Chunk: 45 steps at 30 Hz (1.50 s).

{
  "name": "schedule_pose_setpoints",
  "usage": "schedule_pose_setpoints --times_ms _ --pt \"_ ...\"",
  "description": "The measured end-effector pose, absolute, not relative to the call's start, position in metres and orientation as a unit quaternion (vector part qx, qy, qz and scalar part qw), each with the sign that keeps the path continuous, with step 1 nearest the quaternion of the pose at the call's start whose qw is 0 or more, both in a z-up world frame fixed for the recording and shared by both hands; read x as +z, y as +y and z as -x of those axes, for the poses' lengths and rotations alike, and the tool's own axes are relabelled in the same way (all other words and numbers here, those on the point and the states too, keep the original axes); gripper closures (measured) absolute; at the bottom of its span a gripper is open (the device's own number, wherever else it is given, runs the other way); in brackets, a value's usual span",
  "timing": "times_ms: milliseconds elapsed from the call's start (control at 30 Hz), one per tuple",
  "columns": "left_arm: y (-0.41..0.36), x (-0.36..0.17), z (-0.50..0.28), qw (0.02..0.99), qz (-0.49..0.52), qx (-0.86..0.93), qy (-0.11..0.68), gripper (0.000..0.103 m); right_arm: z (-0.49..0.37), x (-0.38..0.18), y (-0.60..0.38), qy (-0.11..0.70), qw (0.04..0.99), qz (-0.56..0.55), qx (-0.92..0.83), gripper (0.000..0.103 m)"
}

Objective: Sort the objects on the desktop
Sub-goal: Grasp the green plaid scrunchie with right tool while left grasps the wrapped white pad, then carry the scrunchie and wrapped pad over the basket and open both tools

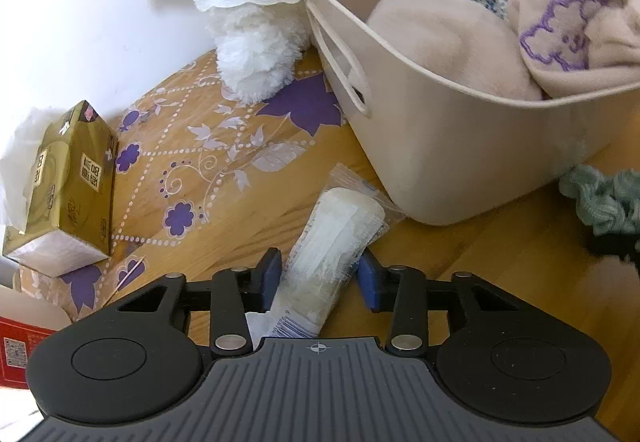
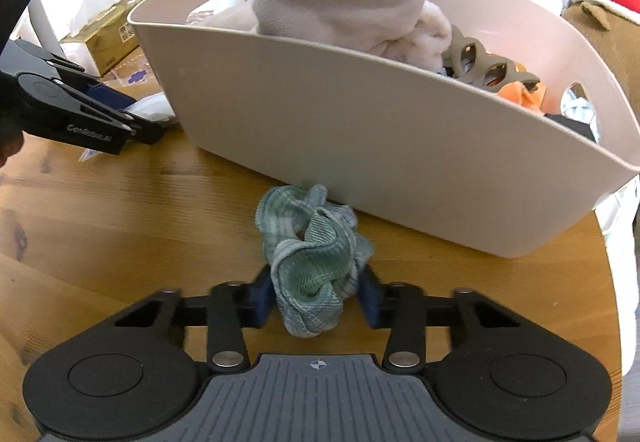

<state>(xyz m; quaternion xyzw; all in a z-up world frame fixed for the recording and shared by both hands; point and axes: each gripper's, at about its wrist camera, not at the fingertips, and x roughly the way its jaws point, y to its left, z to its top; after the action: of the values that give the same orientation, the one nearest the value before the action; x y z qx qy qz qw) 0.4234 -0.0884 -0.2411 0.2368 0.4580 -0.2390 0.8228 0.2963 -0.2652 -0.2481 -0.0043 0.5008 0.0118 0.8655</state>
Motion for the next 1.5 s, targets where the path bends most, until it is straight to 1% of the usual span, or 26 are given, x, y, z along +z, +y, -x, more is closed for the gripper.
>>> schedule_pose_setpoints --times_ms 67,233,333,533,700,1133,1500 --pt "-0.088 -0.241 -0.422 0.82 -0.241 -0.239 0.46 0.068 -0.296 -0.247 -0.267 0.503 0.864 0.007 0.012 0.077" --pt "-0.084 -0.238 -0.415 0.815 -0.243 -0.244 0.466 0.072 -0.291 -0.245 -0.267 0.506 0.862 0.013 0.016 0.081" --pt "-0.078 -0.236 -0.409 0.815 -0.221 -0.244 0.477 0.073 -0.287 -0.244 -0.267 0.506 0.862 0.013 0.02 0.081" --pt "-0.067 -0.234 -0.393 0.816 -0.217 -0.238 0.481 0.073 -0.279 -0.234 -0.265 0.497 0.867 0.013 0.029 0.082" --pt "-0.059 -0.223 -0.387 0.826 -0.204 -0.227 0.474 0.074 -0.275 -0.223 -0.264 0.488 0.872 0.01 0.032 0.082" --pt "-0.052 -0.164 -0.369 0.861 -0.179 -0.227 0.418 0.074 -0.261 -0.183 -0.267 0.448 0.892 -0.018 0.052 0.082" --pt "-0.067 -0.115 -0.366 0.888 -0.162 -0.231 0.363 0.074 -0.263 -0.127 -0.288 0.379 0.923 -0.017 0.059 0.082"
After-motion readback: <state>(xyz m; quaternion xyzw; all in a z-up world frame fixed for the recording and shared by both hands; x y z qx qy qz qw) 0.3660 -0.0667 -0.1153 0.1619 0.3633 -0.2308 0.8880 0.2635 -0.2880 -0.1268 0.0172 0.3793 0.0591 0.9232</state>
